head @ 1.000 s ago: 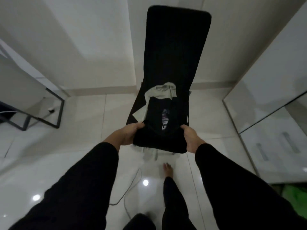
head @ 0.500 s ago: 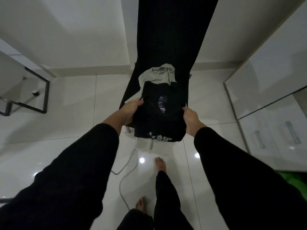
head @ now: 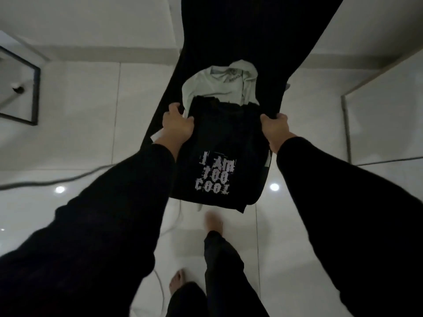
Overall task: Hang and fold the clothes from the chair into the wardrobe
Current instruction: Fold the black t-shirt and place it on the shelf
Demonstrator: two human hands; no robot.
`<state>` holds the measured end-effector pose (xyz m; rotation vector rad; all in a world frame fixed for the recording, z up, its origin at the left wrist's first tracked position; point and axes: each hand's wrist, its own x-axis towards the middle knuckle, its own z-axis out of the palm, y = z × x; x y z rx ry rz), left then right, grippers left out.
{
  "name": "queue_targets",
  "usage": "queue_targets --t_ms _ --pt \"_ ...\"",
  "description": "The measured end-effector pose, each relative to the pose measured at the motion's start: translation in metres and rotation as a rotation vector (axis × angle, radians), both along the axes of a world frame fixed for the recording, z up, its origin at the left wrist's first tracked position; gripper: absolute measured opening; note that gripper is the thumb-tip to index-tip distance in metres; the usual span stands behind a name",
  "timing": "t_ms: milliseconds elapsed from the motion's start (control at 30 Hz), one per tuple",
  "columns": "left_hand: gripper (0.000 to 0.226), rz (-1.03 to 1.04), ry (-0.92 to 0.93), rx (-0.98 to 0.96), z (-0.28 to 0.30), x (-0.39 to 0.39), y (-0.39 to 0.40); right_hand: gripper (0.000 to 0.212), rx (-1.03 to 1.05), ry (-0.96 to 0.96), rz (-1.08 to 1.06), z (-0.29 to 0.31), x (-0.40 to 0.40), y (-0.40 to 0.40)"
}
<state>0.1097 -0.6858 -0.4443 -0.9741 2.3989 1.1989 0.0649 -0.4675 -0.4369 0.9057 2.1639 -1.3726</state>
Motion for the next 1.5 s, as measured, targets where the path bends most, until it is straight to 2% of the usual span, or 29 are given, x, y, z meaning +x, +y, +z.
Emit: queue_targets --t_ms 133,233,300,400,500,633,733,767,800,900,933,967,1033,1100,1233,1333,1433,1500 --pt "0.065 0.196 -0.113 -0.13 -0.038 0.044 0.011 0.071 0.044 -0.107 0.058 -0.031 0.001 0.004" --pt "0.074 0.388 -0.112 -0.168 -0.05 0.073 0.025 0.092 0.073 -0.126 0.052 -0.083 -0.011 0.021" --pt "0.081 0.477 -0.104 -0.143 -0.056 0.083 0.031 0.096 0.096 -0.128 0.061 -0.075 -0.013 0.019" --pt "0.093 0.68 -0.145 -0.001 -0.063 0.09 0.037 0.073 0.069 -0.143 0.058 -0.05 -0.013 0.008" --pt "0.102 0.866 -0.237 0.126 -0.07 0.099 0.044 0.064 0.025 -0.17 0.048 -0.048 -0.015 0.004" --pt "0.105 0.99 -0.34 0.214 -0.069 0.107 0.05 0.064 0.228 -0.169 0.148 -0.051 -0.016 0.006" --pt "0.104 0.966 -0.384 0.227 -0.065 0.108 0.049 0.024 0.194 -0.11 0.117 -0.049 -0.014 0.004" --pt "0.104 0.956 -0.395 0.226 -0.065 0.108 0.049 0.02 0.196 -0.094 0.097 -0.049 -0.014 0.002" --pt "0.106 0.959 -0.395 0.237 -0.063 0.109 0.049 0.022 0.181 -0.054 0.068 -0.052 -0.014 0.002" --pt "0.12 1.029 -0.368 0.278 -0.063 0.116 0.048 0.068 0.024 -0.008 -0.002 -0.047 -0.009 -0.001" --pt "0.127 1.057 -0.379 0.3 -0.064 0.12 0.049 0.077 0.013 -0.014 -0.005 -0.046 -0.008 -0.001" --pt "0.132 1.074 -0.37 0.331 -0.067 0.126 0.049 0.08 0.018 -0.028 0.004 -0.043 -0.006 -0.001" --pt "0.136 1.046 -0.324 0.454 -0.075 0.141 0.051 0.069 0.063 -0.035 0.064 -0.045 -0.004 0.002" --pt "0.13 0.985 -0.315 0.609 -0.079 0.154 0.052 0.054 0.107 -0.031 0.108 -0.046 -0.001 0.003" --pt "0.091 0.968 -0.349 0.858 -0.074 0.167 0.056 0.042 0.1 0.102 0.016 -0.051 0.006 -0.005" --pt "0.084 0.884 -0.327 1.002 -0.07 0.174 0.062 0.043 0.055 0.119 -0.079 -0.047 0.013 -0.01" --pt "0.056 0.886 -0.117 1.104 -0.064 0.179 0.063 0.045 -0.132 0.021 -0.072 -0.037 0.019 -0.01" --pt "0.045 0.883 -0.038 1.123 -0.054 0.18 0.06 0.059 -0.248 -0.085 -0.016 -0.03 0.024 -0.01"
